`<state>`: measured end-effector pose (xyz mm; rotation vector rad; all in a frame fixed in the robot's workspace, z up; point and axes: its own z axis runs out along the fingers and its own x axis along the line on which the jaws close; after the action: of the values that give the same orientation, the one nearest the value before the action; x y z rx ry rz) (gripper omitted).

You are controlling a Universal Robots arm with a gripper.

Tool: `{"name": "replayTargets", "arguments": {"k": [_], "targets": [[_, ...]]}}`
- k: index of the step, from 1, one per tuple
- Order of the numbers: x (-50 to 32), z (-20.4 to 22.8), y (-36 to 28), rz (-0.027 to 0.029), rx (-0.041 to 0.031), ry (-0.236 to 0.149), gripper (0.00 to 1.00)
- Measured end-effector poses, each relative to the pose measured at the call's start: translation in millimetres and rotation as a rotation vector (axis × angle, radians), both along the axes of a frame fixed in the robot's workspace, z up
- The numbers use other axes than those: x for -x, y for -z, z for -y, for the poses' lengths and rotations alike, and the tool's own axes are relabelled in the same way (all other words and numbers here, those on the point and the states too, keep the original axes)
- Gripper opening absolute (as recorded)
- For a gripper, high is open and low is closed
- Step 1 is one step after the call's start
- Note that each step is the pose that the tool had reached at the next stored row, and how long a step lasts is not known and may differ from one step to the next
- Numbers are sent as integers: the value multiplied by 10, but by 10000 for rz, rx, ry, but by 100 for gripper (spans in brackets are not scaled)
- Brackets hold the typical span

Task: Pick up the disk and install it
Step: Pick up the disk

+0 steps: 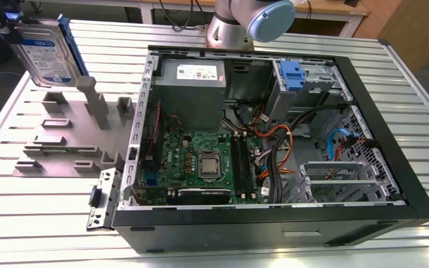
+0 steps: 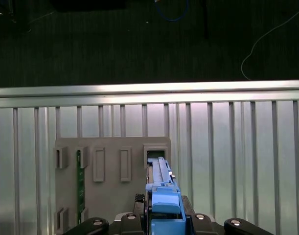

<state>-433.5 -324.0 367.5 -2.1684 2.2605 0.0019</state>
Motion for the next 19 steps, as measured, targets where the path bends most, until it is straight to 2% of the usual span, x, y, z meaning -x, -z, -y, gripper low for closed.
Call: {"name": "replayTargets", "arguments": {"k": [18,19], "targets": [[0,-3,-38,-1,118,1,36],[0,-4,-45,-1,156,1,36]]}}
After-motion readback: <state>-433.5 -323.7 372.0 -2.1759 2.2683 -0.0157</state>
